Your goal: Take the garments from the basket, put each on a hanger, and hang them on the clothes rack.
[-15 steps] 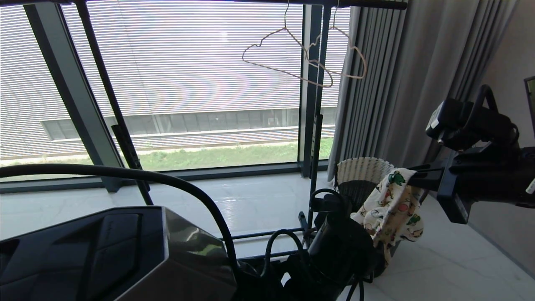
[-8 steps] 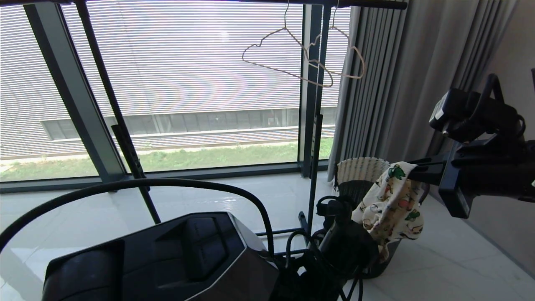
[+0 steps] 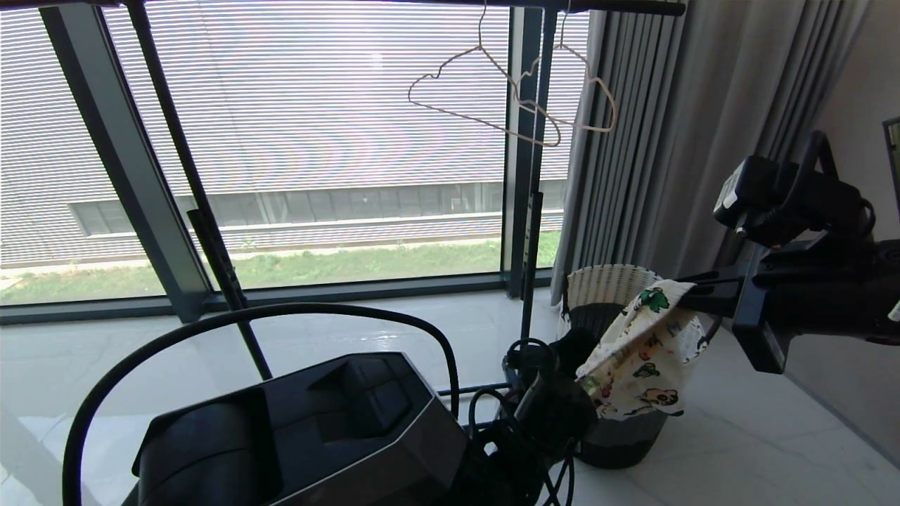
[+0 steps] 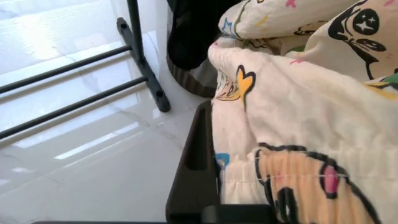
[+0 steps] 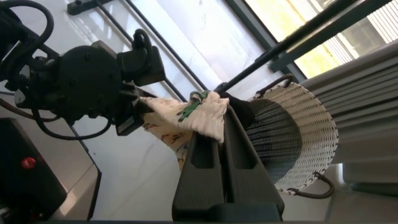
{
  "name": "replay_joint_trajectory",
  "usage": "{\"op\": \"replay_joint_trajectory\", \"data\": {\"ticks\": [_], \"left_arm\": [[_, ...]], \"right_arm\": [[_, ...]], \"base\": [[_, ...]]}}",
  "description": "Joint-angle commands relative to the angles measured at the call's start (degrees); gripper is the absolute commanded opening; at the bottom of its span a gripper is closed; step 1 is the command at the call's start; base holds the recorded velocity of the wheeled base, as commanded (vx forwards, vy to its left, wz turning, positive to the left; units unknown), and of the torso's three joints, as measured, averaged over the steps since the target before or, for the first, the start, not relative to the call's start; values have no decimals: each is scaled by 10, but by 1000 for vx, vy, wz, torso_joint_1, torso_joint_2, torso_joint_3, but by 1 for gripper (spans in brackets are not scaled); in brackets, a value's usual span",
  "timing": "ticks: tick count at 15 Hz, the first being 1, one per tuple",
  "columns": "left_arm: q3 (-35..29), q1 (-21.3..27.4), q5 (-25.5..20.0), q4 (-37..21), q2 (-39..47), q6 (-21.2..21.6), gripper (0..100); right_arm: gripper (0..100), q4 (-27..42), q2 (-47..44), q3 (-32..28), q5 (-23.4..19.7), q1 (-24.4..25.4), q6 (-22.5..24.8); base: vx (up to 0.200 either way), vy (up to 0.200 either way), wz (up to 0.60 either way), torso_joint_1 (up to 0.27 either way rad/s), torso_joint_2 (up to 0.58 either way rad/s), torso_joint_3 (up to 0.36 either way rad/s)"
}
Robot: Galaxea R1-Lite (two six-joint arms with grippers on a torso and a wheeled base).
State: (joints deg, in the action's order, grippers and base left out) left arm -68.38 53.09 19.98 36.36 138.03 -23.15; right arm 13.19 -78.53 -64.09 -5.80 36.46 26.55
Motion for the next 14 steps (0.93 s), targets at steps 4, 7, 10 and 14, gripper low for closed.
{"op": "replay_joint_trajectory", "data": {"ticks": [4, 7, 10, 14], "left_arm": [[179, 4, 58, 182, -127, 97, 0], [271, -9, 6, 216, -268, 173, 0], [242, -36, -71, 18, -430, 192, 0], [54, -73, -90, -317, -532, 239, 0]], "right_arm": [[0, -3, -9, 10, 0, -12, -56], [0, -3, 3, 12, 0, -11, -75], [0, -4, 20, 9, 0, -10, -74], [0, -2, 61, 6, 27, 12, -73]], "base": [[0, 0, 0, 0, 0, 0], [0, 0, 0, 0, 0, 0], [0, 0, 0, 0, 0, 0], [0, 0, 0, 0, 0, 0]]}}
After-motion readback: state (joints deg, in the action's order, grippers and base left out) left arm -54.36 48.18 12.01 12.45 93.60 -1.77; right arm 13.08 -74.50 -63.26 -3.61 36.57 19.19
